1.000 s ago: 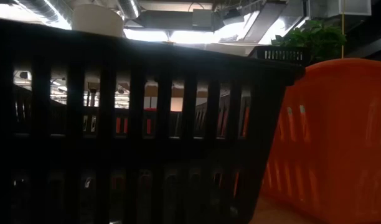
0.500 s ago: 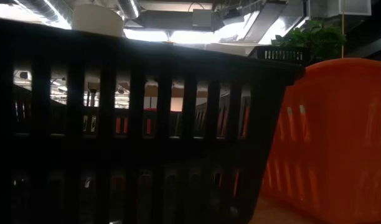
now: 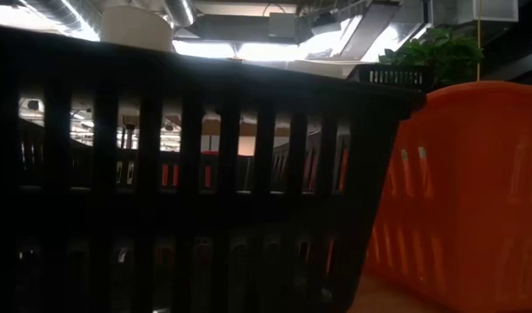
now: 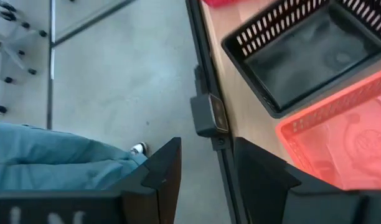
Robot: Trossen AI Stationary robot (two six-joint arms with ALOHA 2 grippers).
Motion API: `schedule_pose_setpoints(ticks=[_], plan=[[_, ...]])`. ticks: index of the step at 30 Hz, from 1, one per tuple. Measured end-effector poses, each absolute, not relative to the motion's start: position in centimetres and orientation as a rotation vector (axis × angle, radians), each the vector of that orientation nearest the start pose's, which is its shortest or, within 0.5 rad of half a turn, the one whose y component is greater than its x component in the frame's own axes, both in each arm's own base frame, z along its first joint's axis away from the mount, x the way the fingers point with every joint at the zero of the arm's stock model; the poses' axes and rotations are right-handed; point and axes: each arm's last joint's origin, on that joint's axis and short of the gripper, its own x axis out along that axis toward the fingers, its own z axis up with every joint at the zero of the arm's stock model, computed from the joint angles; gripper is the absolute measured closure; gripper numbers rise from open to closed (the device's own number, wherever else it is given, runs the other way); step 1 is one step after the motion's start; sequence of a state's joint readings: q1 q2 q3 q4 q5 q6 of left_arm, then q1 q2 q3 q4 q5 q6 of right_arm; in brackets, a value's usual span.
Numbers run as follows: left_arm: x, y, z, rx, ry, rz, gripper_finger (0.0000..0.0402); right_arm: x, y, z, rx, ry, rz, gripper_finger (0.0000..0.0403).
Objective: Stack baskets on shelf by color
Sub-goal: Put the left orange bin on top of the other orange bin on the shelf
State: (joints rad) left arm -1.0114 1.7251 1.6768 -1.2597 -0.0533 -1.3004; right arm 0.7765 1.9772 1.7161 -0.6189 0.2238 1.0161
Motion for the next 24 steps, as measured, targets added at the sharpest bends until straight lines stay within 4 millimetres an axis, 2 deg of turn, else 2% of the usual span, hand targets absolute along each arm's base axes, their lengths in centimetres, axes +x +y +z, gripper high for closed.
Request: schedule_pose_setpoints(ticks=[5,10,16,24], plan=[[17.7,-30.1,29.5,-0.466,1.313,-0.051,0.0333,32.0,30.5,25.5,0.498,0.963,0.065,0.0256],[17.7,-30.6,28.0,-0.486,1.291,-0.077,0.0333,31.6,30.1,25.1,0.379,1.006,0.055,0.0256],[17.9,-30.4,27.8,-0.467,1.222,-0.036,0.0333,31.1,29.5,23.3,0.160,1.092,0.011,0.0256],[18.0,-30.3,27.8,-0.458,1.177,-0.013,0.0333,31.6,30.0,19.9,0.033,1.157,0.010,0.0256]])
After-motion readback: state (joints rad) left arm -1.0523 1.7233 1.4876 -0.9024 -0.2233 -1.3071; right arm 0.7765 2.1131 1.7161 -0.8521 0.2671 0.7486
